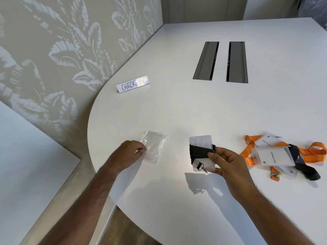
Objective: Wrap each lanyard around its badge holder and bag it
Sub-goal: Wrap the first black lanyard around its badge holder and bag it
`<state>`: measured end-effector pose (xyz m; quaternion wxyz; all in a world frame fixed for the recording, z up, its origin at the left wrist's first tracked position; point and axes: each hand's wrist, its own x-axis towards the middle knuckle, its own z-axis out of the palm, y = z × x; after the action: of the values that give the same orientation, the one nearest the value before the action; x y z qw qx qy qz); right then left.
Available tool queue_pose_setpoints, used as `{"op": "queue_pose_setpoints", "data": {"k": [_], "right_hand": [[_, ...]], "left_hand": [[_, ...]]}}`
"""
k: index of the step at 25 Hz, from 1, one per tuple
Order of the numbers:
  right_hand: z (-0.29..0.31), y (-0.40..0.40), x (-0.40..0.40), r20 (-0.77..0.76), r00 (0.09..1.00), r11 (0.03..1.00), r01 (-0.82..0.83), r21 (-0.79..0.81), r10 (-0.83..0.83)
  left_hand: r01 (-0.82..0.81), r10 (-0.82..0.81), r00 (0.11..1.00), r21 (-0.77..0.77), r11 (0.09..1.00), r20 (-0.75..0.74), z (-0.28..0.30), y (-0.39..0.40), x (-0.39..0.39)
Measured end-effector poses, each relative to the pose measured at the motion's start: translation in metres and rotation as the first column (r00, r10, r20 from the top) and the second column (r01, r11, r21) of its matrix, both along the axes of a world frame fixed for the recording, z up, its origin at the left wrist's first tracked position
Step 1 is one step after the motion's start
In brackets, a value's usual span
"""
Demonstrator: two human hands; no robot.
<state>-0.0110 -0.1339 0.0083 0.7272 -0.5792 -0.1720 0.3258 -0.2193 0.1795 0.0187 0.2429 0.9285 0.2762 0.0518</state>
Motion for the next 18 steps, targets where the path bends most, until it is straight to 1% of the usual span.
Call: {"op": "queue_pose_setpoints", "data": {"k": [3, 6, 9, 12, 15, 18], "right_hand": [[0.003, 0.003, -0.003, 0.007, 1.0, 1.0, 0.008, -0.003, -0.008], [0.007, 0.004, -0.005, 0.024, 1.0, 1.0, 0.009, -0.011, -0.009], [0.013, 0.007, -0.009, 0.076, 0.997, 0.998, 0.023, -0.052, -0.019], [0.024, 0.011, -0.014, 0.123, 0.992, 0.998, 0.025, -0.051, -0.019], [0.036, 0.014, -0.019, 0.17, 0.985, 0.999, 0.015, -0.029, -0.01], [0.043, 0.014, -0.022, 0.247, 0.968, 0.999, 0.049, -0.019, -0.043]], "left_hand": [[-0.049, 0.046, 0.995, 0.037, 0.998, 0.093, 0.005, -0.003, 0.004], [-0.081, 0.055, 0.978, 0.125, 0.989, 0.201, 0.017, -0.008, 0.01], [-0.141, 0.072, 0.944, 0.196, 0.97, 0.322, 0.034, -0.019, 0.022], [-0.162, 0.045, 0.9, 0.236, 0.958, 0.433, 0.049, -0.043, 0.038], [-0.138, -0.001, 0.888, 0.27, 0.953, 0.459, 0.059, -0.071, 0.057], [-0.138, -0.02, 0.883, 0.298, 0.944, 0.469, 0.063, -0.097, 0.071]]}}
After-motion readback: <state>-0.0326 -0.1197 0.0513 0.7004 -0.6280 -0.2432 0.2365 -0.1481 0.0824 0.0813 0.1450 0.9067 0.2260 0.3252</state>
